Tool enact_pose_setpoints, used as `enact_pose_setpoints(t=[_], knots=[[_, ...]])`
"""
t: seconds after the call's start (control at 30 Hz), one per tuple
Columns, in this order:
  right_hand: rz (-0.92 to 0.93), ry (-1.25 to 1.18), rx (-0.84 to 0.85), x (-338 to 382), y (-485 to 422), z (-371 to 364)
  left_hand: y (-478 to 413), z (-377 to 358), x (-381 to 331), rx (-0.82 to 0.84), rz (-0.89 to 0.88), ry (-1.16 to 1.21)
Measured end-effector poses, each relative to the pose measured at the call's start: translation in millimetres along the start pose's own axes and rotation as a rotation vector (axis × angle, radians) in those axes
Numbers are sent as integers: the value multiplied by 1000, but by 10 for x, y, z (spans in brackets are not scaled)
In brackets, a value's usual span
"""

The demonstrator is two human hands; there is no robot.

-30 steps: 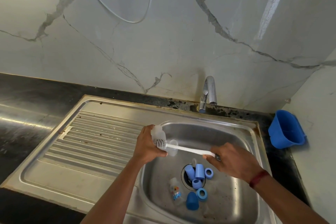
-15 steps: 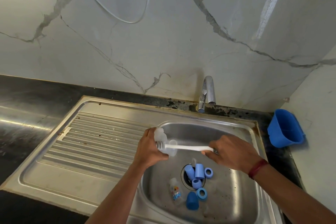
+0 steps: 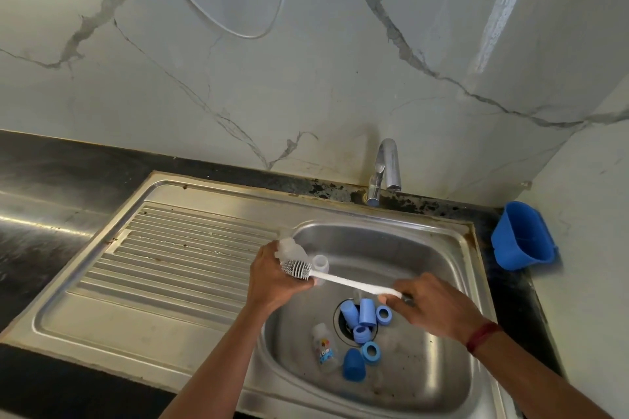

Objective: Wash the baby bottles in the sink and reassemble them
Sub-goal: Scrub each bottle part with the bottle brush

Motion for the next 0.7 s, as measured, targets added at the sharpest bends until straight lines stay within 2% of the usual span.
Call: enact_pose_setpoints(t=[0.23,0.47,0.7], knots=[[-126,-234,-60,22,78,-140,11,-26,79,31,36,96],[-227,-418,-38,104,197,-416,-66,-29,306,28,206,261],[-326,-458,-46,97,264,-604,-117,-163,351,98,232,437]])
Point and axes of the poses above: each hand's wrist, its own y-axis away from the middle knuckle, its own z-axis out of the back of the hand, x = y × z, the point moved 7 cm from there along -y, towards the middle knuckle, and after that the axes turned 10 degrees about y, right-handed, at the moved point
